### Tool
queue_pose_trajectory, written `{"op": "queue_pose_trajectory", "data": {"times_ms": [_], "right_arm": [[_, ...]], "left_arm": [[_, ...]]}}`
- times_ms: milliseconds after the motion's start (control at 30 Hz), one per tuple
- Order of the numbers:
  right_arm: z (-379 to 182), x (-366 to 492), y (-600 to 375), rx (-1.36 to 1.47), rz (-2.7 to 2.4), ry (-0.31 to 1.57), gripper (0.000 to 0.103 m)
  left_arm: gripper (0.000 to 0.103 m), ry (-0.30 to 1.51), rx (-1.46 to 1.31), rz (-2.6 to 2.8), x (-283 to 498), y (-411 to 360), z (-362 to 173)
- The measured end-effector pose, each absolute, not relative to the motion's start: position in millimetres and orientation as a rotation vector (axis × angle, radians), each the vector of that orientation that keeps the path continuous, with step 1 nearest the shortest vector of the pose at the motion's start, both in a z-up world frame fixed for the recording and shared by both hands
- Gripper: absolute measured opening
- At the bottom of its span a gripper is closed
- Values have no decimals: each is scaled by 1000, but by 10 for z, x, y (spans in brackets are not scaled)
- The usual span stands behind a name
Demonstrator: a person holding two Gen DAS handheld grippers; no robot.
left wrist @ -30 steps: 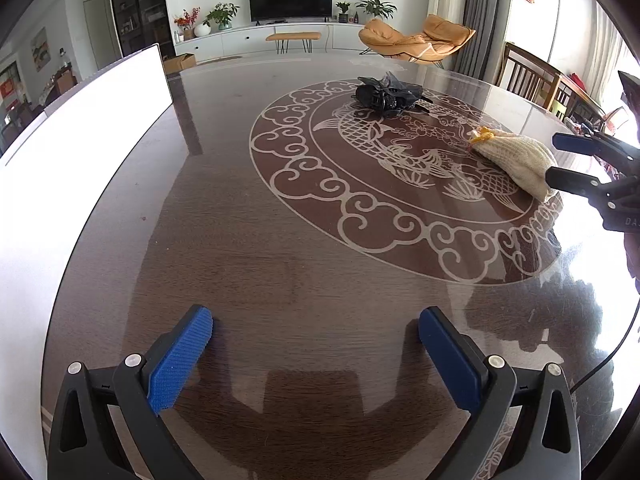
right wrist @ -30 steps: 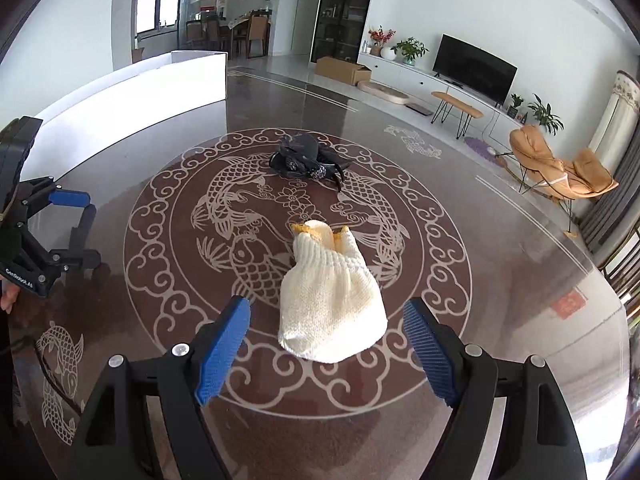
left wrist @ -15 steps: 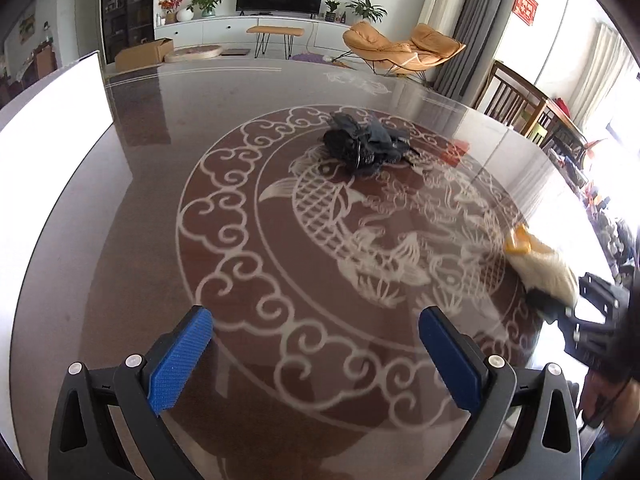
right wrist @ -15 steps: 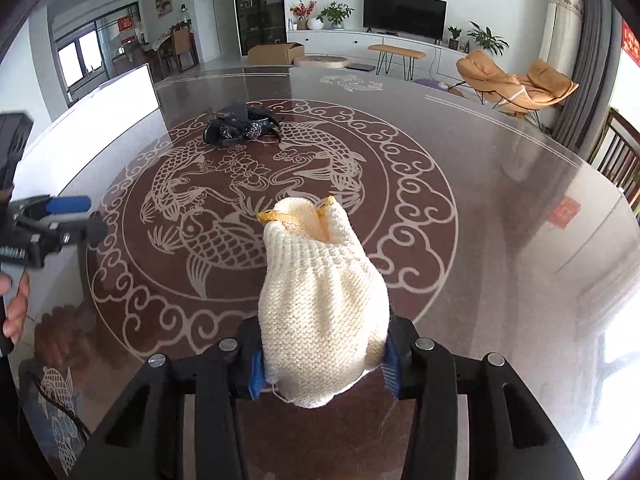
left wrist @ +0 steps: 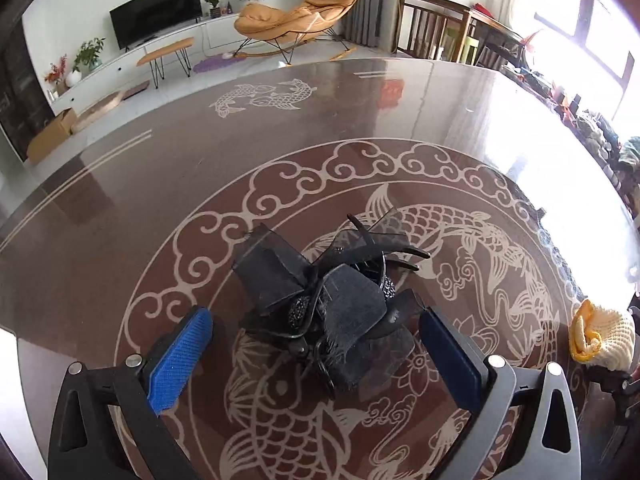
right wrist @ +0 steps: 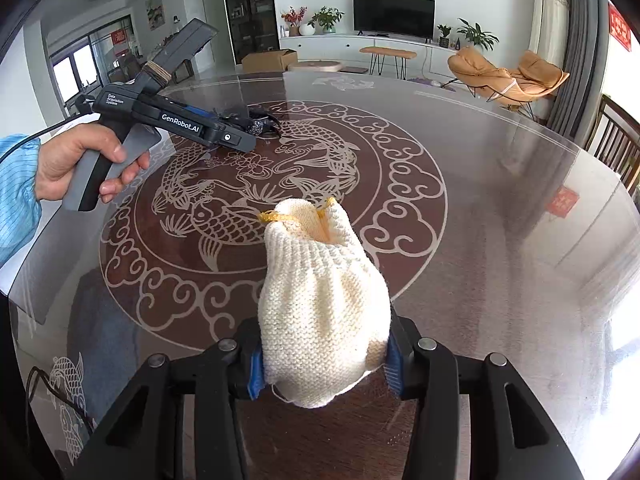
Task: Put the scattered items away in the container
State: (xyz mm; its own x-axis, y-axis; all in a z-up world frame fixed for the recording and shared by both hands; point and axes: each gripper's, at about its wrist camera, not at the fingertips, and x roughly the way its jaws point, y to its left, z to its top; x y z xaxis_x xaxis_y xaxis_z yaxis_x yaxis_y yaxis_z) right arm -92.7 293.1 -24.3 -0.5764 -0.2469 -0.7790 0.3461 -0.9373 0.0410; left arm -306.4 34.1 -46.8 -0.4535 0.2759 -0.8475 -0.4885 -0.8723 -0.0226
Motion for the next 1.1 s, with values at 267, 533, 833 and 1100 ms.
{"op": "queue_pose_trajectory", "data": {"times_ms": [267,533,833,1100], "right_arm": [[-230,-911,2981,1229,-2555,138,46],[-206,-644,2632,1187,-2495,154,46],[-272,-708,2367,1233,-2541,218,55],[-288,-735,2365,1250,-2546,220,69]], "left_arm": [[40,174,-1299,2521,-2758,217,-380],[40,148,-1386,2676,-1377,-186,-415],[71,68,-1356,2749,-1159,-358,-537],[94,79,-1391,2717,-1223,-322,-545]]}}
